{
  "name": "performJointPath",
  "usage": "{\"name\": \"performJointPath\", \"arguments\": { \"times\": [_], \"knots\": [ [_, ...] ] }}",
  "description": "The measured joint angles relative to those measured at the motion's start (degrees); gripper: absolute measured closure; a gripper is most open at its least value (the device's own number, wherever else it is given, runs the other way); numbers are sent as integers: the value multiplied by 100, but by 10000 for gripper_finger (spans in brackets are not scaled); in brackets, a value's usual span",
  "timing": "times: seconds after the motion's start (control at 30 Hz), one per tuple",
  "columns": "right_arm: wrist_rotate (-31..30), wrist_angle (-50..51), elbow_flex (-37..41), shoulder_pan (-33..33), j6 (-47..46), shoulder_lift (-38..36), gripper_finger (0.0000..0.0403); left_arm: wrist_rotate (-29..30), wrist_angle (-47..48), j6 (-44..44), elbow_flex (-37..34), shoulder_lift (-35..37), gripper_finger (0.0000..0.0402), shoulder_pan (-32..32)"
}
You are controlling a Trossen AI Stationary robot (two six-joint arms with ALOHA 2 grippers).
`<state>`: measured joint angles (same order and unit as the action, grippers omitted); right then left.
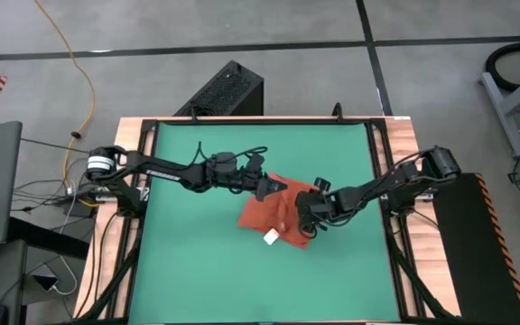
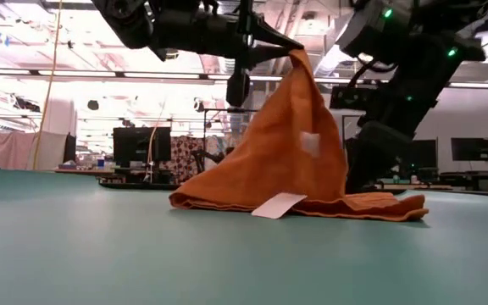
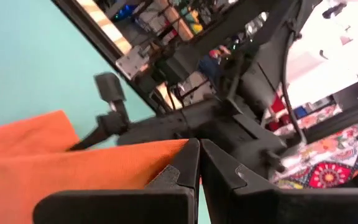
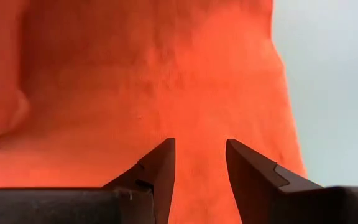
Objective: Roll napkin
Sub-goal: Fold the orange table napkin
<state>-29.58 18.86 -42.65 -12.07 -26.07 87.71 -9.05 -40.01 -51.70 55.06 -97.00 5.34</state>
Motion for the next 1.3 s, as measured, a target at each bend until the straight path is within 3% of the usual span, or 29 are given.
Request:
{"name": "performJointPath", "arguments": {
  "times": [0.33,0.63,1.03,1.3],
  "knots": [
    [-114,345,-2,-167,-230,-671,239,-411,-363,-208,583,-739,401,-22],
    [-387,1960,-2,-490,-1386,-1202,239,-452,-327,-158,1081,-1377,401,-22],
    [-362,1880,-2,-637,-1508,-1159,239,-285,-306,117,1497,-2370,399,-5],
    [-348,1890,-2,-758,-1554,-1159,239,-195,-363,1164,1511,-2511,337,69]
  ]
}}
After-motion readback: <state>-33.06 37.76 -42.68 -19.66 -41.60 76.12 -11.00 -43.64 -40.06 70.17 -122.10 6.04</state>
